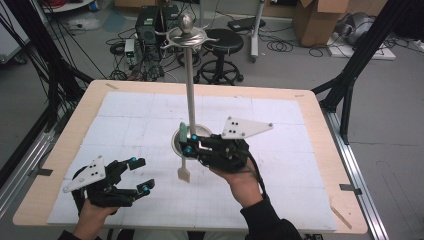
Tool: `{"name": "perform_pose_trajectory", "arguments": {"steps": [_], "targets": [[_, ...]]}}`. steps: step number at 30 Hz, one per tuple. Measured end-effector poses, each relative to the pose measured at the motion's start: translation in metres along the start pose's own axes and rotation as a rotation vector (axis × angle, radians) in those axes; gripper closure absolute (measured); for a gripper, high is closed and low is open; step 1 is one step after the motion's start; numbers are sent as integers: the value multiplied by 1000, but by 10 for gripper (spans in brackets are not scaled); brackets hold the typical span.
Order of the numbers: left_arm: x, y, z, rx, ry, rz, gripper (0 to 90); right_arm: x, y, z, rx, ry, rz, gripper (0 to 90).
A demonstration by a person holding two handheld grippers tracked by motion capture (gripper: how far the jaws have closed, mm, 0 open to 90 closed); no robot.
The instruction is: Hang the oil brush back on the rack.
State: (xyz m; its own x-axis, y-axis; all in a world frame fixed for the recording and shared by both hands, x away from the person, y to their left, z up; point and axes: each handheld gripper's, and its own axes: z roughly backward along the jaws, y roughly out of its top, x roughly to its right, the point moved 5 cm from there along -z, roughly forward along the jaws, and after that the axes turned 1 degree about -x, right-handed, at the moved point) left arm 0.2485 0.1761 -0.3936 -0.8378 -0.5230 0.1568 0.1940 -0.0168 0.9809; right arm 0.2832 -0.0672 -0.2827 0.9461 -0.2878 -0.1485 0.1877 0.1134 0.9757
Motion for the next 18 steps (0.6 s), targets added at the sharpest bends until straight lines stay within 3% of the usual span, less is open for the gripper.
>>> {"name": "perform_pose_trajectory", "arguments": {"steps": [6, 9, 13, 18], "targets": [[-9, -6, 10, -8, 31, 18, 193, 13, 27, -10, -14, -11, 16, 826], [-11, -8, 12, -7, 12, 22, 254, 18, 40, -16, -18, -13, 18, 826], [-10, -10, 12, -21, 15, 13, 243, 23, 56, -25, -20, -18, 9, 826], [-13, -9, 15, -2, 28, 24, 235, 28, 76, -40, -34, -28, 10, 826]]}}
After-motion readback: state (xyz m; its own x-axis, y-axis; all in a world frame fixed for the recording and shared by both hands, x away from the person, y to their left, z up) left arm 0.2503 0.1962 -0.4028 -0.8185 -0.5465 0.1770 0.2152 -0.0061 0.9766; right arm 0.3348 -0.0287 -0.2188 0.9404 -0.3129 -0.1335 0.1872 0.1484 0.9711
